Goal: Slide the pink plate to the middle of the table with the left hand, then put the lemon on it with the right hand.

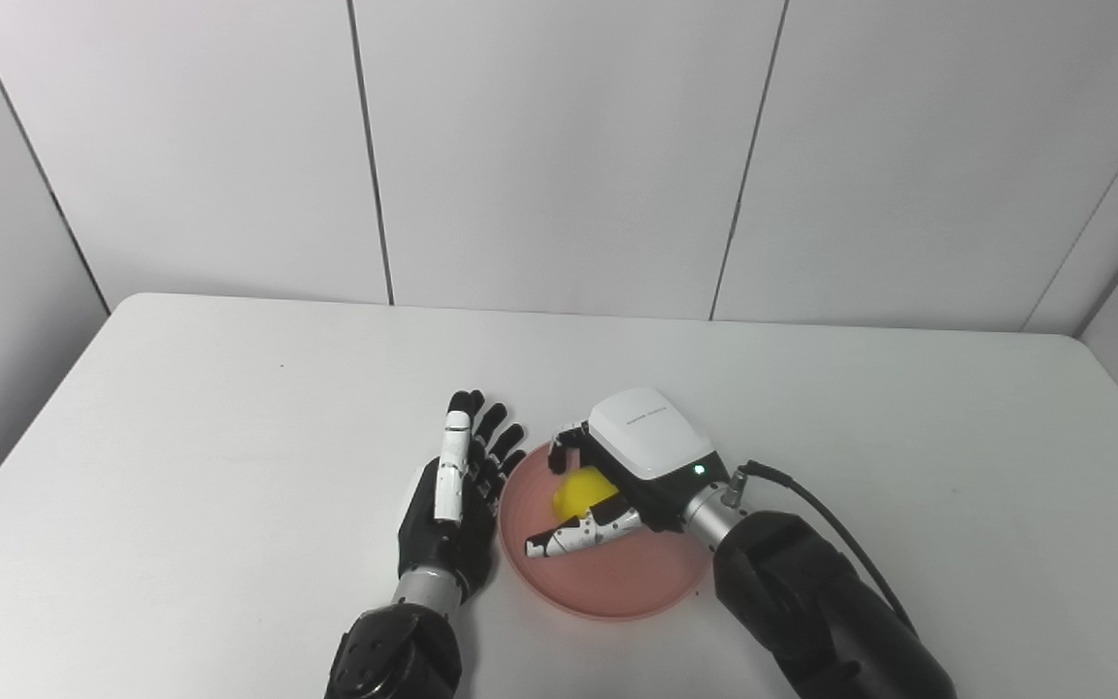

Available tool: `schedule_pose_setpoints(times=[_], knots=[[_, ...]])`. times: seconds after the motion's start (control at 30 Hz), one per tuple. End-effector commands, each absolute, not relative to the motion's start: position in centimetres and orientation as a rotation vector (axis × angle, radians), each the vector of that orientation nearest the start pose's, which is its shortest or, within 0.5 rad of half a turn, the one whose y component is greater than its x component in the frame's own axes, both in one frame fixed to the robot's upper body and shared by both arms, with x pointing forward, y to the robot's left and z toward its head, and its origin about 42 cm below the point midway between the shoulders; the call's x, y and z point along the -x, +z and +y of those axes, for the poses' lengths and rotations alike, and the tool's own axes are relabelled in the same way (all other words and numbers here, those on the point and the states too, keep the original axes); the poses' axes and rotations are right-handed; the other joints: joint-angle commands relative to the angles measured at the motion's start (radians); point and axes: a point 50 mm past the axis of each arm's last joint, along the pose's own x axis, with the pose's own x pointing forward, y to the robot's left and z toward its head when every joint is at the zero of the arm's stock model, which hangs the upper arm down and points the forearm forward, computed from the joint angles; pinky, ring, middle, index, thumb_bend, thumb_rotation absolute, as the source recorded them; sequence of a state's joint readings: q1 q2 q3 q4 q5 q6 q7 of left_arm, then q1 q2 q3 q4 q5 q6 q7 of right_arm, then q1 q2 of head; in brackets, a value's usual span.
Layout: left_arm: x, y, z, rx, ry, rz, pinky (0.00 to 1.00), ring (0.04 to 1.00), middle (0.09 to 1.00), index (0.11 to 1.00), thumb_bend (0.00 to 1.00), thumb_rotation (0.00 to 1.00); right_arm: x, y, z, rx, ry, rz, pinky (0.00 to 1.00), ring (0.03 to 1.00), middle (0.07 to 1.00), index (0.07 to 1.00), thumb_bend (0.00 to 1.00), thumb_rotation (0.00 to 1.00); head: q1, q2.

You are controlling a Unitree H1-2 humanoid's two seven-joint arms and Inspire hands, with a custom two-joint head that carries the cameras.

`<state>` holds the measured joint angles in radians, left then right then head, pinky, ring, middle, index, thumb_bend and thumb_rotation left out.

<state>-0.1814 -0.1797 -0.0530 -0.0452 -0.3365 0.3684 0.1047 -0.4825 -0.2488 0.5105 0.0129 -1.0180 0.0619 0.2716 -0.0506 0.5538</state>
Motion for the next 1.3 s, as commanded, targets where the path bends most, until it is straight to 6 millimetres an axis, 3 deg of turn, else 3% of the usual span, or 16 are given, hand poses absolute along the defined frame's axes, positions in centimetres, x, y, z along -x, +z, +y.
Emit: schedule_pose_setpoints(times=[0.0,0.3,0.7,0.9,1.13,1.27], knots=[[-32.3,12.0,9.8,0.484,-0.119,0.318,0.94,0.937,0.964,0.979,0.58,0.88,-38.7,22.5,-12.1,1.435,0.436,-0.516,0.34,0.451,0.555,0.630,0.90,0.91,0.000,0.001],[-32.3,11.9,9.9,0.485,-0.119,0.320,0.96,0.930,0.938,0.977,0.57,0.86,-38.8,22.4,-12.2,1.433,0.418,-0.524,0.29,0.392,0.511,0.618,0.89,0.92,-0.001,-0.001],[-32.2,11.9,9.9,0.489,-0.114,0.320,0.94,0.925,0.921,0.973,0.57,0.88,-38.5,23.0,-12.4,1.403,0.388,-0.550,0.31,0.408,0.508,0.602,0.86,0.88,-0.001,0.001],[-32.4,12.1,10.0,0.488,-0.100,0.307,0.94,0.925,0.922,0.977,0.57,0.89,-38.6,23.1,-13.1,1.289,0.318,-0.545,0.33,0.454,0.541,0.600,0.84,0.93,-0.001,-0.001],[-33.1,12.5,10.4,0.450,-0.059,0.233,0.97,0.902,0.896,0.957,0.68,0.94,-39.1,23.2,-14.7,1.065,0.245,-0.456,0.40,0.514,0.595,0.637,0.80,1.00,0.002,0.002],[-33.5,12.7,10.5,0.404,-0.060,0.143,0.99,0.887,0.874,0.962,0.85,1.00,-39.6,22.9,-15.8,0.935,0.232,-0.378,0.44,0.525,0.598,0.643,0.78,1.00,0.000,0.000]])
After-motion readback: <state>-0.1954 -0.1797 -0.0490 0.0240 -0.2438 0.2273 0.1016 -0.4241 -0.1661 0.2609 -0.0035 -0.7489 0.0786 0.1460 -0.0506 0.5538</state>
